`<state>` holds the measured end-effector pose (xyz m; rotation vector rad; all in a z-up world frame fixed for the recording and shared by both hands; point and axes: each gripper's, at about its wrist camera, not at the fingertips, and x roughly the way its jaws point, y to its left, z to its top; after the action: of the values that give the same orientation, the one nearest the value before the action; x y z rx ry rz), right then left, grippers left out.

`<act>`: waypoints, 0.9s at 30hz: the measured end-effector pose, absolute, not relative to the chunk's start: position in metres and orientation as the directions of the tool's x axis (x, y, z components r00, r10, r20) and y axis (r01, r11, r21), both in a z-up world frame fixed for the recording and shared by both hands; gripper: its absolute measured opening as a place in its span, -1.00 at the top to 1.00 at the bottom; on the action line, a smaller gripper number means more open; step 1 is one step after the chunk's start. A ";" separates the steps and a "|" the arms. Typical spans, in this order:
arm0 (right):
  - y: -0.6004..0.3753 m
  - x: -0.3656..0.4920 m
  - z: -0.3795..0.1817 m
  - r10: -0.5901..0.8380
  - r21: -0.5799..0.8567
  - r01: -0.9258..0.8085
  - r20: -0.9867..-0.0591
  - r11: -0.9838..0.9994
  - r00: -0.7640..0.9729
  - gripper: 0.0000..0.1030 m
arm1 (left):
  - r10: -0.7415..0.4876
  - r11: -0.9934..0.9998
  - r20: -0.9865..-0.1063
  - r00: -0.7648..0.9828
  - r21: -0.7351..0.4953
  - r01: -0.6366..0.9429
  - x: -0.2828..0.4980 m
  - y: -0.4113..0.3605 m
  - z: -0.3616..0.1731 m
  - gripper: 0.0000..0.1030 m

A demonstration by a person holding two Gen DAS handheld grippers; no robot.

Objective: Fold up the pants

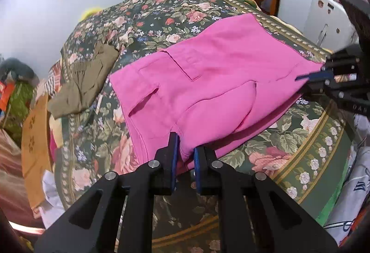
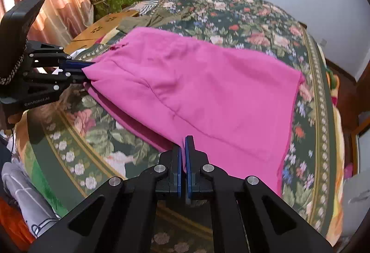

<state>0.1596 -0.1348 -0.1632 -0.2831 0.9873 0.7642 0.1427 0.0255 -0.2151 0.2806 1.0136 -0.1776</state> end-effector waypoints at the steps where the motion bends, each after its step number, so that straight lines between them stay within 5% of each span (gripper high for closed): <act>1: -0.136 0.159 -0.164 0.445 0.120 -0.690 -0.838 0.714 0.315 0.94 | -0.029 0.955 -0.859 0.511 0.128 0.269 0.142 0.028 -0.213 0.69; 14: -0.150 0.172 -0.121 0.538 0.266 -0.609 -0.780 0.748 0.320 0.90 | -0.093 0.983 -0.823 0.560 0.014 0.183 0.129 0.057 -0.166 0.66; 19: -0.128 0.181 -0.135 0.547 0.300 -0.596 -0.786 0.745 0.288 0.42 | -0.147 0.986 -0.840 0.523 -0.081 0.147 0.156 0.054 -0.175 0.66; 27: -0.135 0.179 -0.177 0.507 0.302 -0.574 -0.829 0.761 0.235 0.42 | -0.144 0.988 -0.869 0.473 -0.100 0.118 0.156 0.056 -0.217 0.57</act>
<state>0.1786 -0.1346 -0.1767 -0.0704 1.1083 0.7419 0.1562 0.0558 -0.2172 -0.0273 1.0656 -0.1604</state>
